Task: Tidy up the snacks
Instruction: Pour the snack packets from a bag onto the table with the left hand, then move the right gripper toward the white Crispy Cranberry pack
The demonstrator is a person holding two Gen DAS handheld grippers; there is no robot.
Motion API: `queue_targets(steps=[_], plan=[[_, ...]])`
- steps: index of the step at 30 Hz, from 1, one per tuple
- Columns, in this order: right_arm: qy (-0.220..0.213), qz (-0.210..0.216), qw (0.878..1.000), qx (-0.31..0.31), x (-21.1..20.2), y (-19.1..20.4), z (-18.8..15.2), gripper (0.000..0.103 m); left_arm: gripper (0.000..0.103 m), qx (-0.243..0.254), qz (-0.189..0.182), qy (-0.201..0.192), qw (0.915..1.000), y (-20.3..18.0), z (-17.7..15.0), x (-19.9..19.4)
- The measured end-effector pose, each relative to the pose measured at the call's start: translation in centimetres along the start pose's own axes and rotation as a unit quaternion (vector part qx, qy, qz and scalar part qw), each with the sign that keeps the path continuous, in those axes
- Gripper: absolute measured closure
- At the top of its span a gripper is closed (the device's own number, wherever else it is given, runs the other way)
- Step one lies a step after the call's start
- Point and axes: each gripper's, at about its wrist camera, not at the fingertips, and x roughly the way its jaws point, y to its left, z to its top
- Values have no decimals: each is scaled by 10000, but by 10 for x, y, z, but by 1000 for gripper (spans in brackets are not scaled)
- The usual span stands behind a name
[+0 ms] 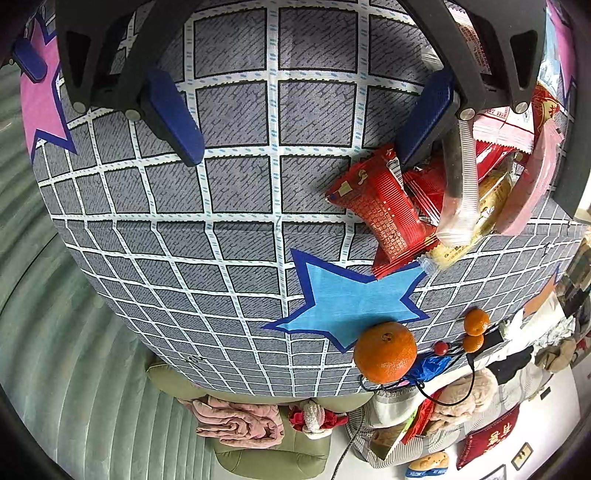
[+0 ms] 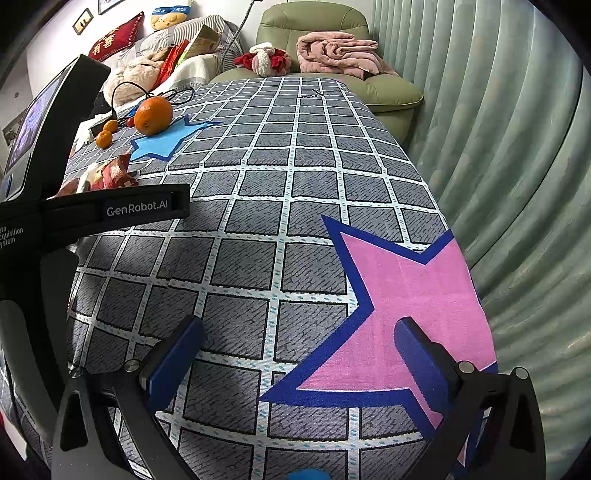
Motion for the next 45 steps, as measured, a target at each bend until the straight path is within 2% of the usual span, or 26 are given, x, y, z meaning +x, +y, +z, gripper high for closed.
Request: queue_targets(steps=[12,16,18,19,22,24,25,30,32,34,36,38,42,45], plan=[[-2,0,10000,0,0,1,0,0,0,14,-14,22,10000,0,0,0],[-2,0,10000,-1,0,0,0,0,0,237,-168,567,9980,6,5,-3],[-2,1,10000,0,0,0,0,0,0,314,-198,733,9966,9,6,-13],[-2,0,10000,-1,0,0,0,0,0,343,-242,671,9969,13,6,-24],[-3,0,10000,0,1,0,0,0,0,446,-363,364,9977,32,5,-60],[-2,0,10000,-1,1,0,1,0,0,568,-224,-115,9981,47,-6,-79],[-1,0,10000,-1,1,0,0,0,0,467,-303,-189,9983,62,-14,-87],[113,21,9999,-34,1,0,3,0,0,218,143,-91,9996,131,-44,-110],[537,23,9985,-43,-1,1,13,0,0,141,287,-62,9995,150,-55,-112],[766,151,9968,160,-2,10,21,0,0,91,361,-66,9993,164,-66,-113],[714,612,9948,400,-11,24,28,0,0,124,477,-72,9988,171,-71,-114],[638,922,9930,365,-24,47,34,0,0,130,495,15,9987,176,-75,-110],[621,977,9931,-171,-38,100,39,0,0,180,798,132,9966,178,-85,-114],[623,1028,9920,-380,-42,124,37,0,0,165,726,89,9972,182,-85,-121]])
